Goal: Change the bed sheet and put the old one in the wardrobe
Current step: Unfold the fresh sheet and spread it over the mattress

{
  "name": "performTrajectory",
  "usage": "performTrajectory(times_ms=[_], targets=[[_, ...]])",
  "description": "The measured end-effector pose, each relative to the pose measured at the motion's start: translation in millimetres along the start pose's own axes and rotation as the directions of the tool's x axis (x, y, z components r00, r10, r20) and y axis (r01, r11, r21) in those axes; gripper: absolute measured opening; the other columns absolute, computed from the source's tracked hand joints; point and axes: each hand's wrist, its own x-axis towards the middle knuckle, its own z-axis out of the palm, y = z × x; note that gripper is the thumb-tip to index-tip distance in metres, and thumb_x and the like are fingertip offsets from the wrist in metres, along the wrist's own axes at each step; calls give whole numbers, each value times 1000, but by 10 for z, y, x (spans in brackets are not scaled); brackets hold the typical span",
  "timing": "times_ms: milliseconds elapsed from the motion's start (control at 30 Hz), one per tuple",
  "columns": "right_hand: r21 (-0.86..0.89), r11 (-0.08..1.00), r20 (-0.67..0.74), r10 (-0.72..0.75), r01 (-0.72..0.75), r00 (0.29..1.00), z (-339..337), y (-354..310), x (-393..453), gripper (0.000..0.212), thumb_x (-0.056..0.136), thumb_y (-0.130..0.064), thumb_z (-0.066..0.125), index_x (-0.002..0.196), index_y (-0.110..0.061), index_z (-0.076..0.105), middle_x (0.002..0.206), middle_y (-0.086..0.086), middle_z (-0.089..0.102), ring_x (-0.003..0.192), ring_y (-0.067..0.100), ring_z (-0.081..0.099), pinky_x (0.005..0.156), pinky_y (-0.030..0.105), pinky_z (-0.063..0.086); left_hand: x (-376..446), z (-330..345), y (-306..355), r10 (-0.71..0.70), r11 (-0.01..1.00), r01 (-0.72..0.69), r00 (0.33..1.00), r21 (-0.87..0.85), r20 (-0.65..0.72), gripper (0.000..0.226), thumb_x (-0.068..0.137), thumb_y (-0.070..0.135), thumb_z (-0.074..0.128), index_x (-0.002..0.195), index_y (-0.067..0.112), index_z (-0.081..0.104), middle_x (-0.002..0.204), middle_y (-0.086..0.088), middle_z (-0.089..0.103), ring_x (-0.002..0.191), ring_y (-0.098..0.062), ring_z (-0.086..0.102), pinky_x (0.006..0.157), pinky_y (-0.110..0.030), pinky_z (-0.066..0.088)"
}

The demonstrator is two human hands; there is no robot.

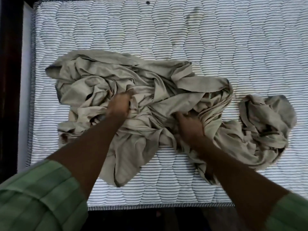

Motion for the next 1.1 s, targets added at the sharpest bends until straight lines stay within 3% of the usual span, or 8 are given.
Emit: performTrajectory(times_ms=[267,433,600,767,900,1000,1067,1100], targets=[[-167,880,-12,448,-444,894,-436,1271,-205,29,91,-31,62,109,-9,67,112,19,70,106,39,69,85,45,59,-188,-22,-859,-262,944,251,965,214,24,24,98,12,60,119,4,68,118,-25,66,109,-45,65,88,-49,54],[-15,999,-244,-33,31,969,-281,423,-60,28,78,-35,58,94,-13,65,94,13,66,88,37,64,74,43,53,-285,195,-490,-197,959,202,979,198,-45,73,77,40,78,136,7,52,136,-21,56,124,-40,54,106,-48,36],[24,996,-107,91,-89,990,116,-208,88,49,82,-34,74,122,-11,57,126,14,62,118,37,56,97,49,47,-352,397,-181,-84,992,77,994,99,71,57,82,24,73,133,6,55,131,-19,60,118,-43,60,97,-50,51],[-19,996,4,82,-82,997,7,343,-72,24,94,-23,62,116,-13,60,113,17,70,104,41,68,79,42,50,-421,324,-617,-181,956,158,981,247,70,42,104,26,49,143,13,45,123,-20,65,109,-42,67,86,-49,54],[-87,966,108,254,-245,961,-137,745,-274,55,87,-53,58,110,-4,69,109,25,71,104,42,68,86,45,55,-402,424,-746,-185,954,166,981,251,55,42,106,31,46,143,11,46,119,-21,65,107,-44,67,88,-53,56],[-107,935,512,343,-338,787,-296,694,-193,53,99,-43,56,127,1,66,131,25,65,117,34,64,91,36,51,-339,424,-508,-214,919,152,967,363,137,39,105,23,44,142,12,50,131,-16,64,121,-39,62,101,-49,48],[5,879,647,361,-477,672,-318,661,-100,36,97,-29,65,113,2,72,120,25,71,92,30,70,71,36,52,-319,411,-354,-205,869,126,972,479,117,40,104,25,44,142,13,49,140,-13,57,129,-35,55,106,-46,41],[124,844,622,343,-521,704,-298,673,-67,37,93,-36,69,99,1,75,104,25,75,78,29,70,63,36,52,-308,410,-288,-163,857,102,984,506,78,41,102,26,47,141,15,48,139,-14,54,128,-35,52,106,-46,40]])
